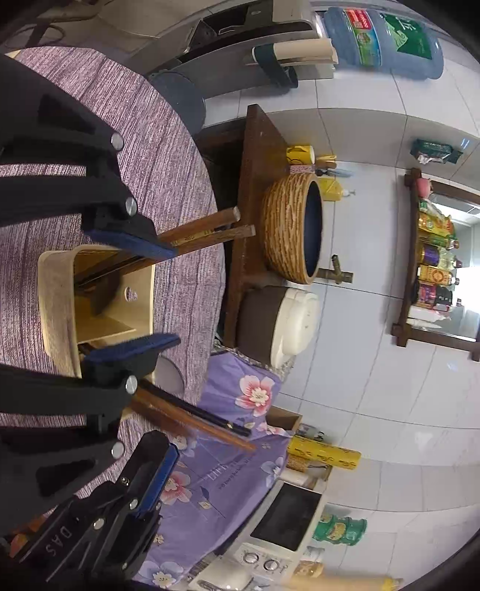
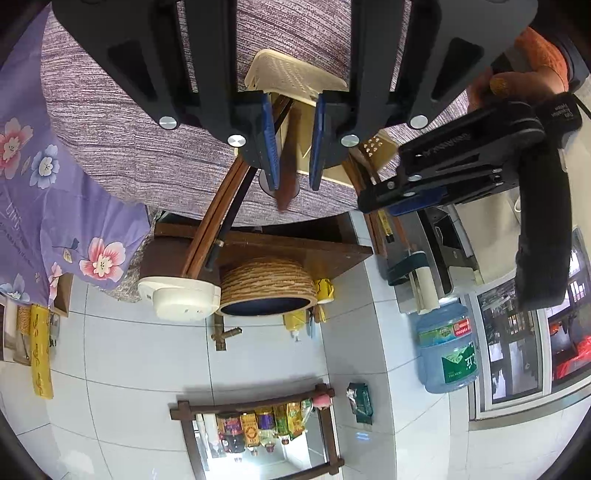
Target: Organize utensils
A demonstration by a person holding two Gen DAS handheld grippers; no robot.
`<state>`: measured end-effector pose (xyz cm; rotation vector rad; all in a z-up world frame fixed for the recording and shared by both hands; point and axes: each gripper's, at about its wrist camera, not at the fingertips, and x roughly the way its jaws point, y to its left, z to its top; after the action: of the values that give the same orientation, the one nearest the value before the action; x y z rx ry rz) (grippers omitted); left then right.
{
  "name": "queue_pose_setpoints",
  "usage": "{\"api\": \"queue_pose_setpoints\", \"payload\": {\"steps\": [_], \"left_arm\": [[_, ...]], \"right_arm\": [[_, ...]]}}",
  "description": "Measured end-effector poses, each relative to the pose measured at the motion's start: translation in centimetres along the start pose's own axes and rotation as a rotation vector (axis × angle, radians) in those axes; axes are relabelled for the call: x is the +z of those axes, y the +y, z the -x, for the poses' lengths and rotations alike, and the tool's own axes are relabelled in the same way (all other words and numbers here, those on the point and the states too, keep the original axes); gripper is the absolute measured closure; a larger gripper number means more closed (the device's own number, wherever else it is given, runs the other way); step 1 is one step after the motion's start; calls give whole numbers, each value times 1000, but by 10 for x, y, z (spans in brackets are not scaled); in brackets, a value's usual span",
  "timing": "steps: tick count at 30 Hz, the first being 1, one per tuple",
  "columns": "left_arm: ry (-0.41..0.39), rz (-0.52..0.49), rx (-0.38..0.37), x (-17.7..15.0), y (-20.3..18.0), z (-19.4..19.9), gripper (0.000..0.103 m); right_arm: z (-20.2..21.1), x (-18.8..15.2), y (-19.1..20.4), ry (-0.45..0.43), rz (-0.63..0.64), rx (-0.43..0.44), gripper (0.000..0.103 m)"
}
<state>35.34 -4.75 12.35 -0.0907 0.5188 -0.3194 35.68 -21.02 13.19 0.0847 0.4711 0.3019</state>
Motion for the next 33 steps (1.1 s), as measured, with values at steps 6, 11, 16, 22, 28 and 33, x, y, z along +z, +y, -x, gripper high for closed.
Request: {"api": "queue_pose_setpoints", "payload": {"steps": [6,11,16,22,28,33], "left_arm": [[-91,-14,20,-20,4,52,20],[-136,1,63,-73,17,100,5],[-146,18,110,-152,20,149,5],[-146,12,170,-214,12,193,5],[-162,14,156,-236,5,223,5],[-178,-13,169,-243,-4,233,5]], "right_arm": [[51,-28,11,-62,16,-101,33],[99,-90,29,-62,7,-169,16],[149,-167,63,-107,29,-222,6],[201,-232,93,-137,41,-247,6],[243,-265,101,-179,4,-267,6],[256,-270,102,-203,5,-281,6]]}}
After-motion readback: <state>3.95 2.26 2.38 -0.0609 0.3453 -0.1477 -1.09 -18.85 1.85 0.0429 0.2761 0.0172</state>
